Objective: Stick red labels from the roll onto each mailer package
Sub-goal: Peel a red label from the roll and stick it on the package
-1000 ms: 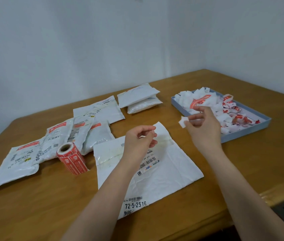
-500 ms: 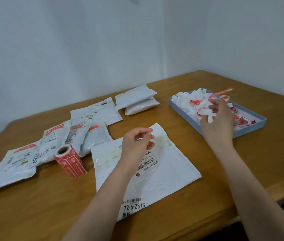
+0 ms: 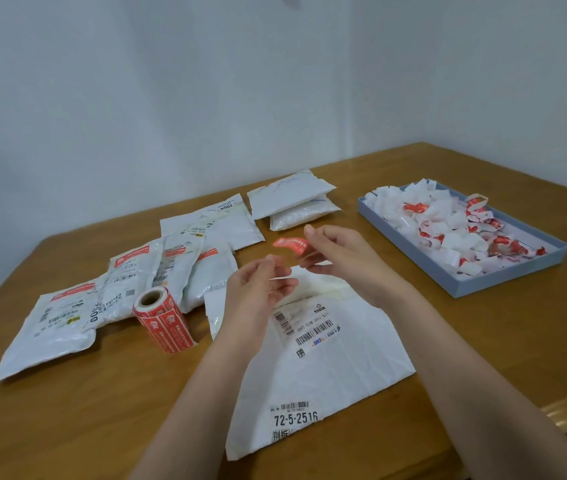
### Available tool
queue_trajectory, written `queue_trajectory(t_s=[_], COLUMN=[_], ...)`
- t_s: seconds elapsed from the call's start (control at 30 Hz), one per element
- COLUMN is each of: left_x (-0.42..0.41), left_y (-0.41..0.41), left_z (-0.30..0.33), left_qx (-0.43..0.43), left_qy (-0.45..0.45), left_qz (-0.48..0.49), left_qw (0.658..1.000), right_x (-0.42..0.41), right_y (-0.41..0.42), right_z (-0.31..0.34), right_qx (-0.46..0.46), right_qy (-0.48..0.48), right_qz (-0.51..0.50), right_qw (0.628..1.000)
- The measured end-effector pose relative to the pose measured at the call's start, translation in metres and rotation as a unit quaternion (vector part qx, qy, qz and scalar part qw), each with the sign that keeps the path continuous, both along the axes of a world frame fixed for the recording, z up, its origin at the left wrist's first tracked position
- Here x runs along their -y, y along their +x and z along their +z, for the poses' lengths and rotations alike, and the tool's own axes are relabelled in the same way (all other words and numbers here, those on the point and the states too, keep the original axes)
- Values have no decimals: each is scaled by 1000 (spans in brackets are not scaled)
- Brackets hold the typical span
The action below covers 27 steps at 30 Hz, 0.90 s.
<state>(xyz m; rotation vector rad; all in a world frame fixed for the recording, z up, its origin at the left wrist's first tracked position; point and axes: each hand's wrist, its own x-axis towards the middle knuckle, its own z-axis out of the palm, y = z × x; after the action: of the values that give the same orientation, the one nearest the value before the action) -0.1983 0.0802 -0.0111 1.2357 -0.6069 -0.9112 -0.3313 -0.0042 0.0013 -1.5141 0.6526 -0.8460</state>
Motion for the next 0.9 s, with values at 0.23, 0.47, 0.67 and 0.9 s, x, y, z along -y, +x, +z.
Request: queue_trajectory(t_s=[0.23,0.47,0.67,0.9], left_x=[-2,2,-4,-14], left_y=[18,25,31,33], left_z=[-5,-16,-13,-9], left_qx=[-58,-5,47,80], left_qy=[-30,-40,-38,-24], left_qz=[10,6,49,74], left_qw=[998,999,997,994], right_x=[7,9,14,8], right_y=[18,16,14,14], right_z=[-15,-18,-23,-26], right_qx=[-15,-99,-122,-69], right_qy=[-26,-145,-183,-43], right_qz=[-26,-28,-77,-56], right_qw=[999,984,972,995])
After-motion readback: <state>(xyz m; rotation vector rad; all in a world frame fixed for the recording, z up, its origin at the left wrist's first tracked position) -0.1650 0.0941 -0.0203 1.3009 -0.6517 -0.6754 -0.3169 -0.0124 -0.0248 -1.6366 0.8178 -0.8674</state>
